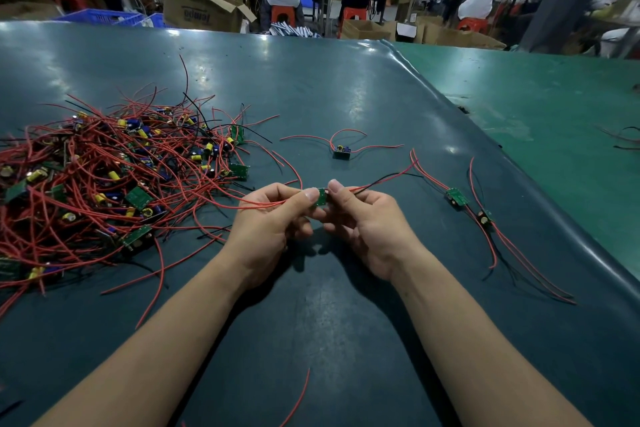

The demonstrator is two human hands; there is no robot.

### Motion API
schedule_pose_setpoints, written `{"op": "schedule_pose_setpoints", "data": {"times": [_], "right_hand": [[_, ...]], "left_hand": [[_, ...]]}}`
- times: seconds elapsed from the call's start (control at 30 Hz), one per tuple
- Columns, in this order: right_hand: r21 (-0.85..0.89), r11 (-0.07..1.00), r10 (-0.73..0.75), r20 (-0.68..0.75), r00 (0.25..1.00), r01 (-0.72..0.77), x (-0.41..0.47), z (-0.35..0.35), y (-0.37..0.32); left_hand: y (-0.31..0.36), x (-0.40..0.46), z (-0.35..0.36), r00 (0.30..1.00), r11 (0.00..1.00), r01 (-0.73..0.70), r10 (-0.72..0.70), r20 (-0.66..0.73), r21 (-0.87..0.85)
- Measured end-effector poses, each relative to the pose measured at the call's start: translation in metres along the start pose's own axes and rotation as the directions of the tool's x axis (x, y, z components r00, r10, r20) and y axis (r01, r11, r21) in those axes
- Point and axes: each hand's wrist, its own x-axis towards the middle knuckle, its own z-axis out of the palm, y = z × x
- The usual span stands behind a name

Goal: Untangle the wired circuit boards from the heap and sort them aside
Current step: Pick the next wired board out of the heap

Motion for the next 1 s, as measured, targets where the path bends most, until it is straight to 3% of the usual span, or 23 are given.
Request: {"op": "schedule_pose_setpoints", "data": {"times": [0.13,0.37,0.57,0.77,1.0], "right_hand": [[-0.035,0.999,-0.041,-0.074,0.996,0.039,0.0,-0.001,-0.005],[0.177,0.984,0.043,-0.047,0.998,-0.034,0.002,-0.012,-0.011],[0.112,0.991,-0.067,-0.1,0.993,0.078,0.004,-0.01,-0.009],[0.222,0.953,-0.134,-0.296,0.946,0.204,0.007,-0.01,-0.009],[0.347,0.917,-0.093,-0.288,0.953,0.194,0.01,-0.012,-0.01]], "left_hand": [[0.002,0.002,0.0,1.0,1.0,0.021,-0.021,0.006,-0.02],[0.005,0.004,0.0,0.996,0.996,0.08,-0.082,-0.048,-0.04],[0.003,0.005,0.0,0.997,0.997,0.062,-0.064,-0.043,-0.042],[0.002,0.004,0.0,0.999,0.998,0.044,-0.045,-0.028,-0.036],[0.003,0.001,0.001,0.999,0.999,0.042,-0.042,0.004,-0.01]]}}
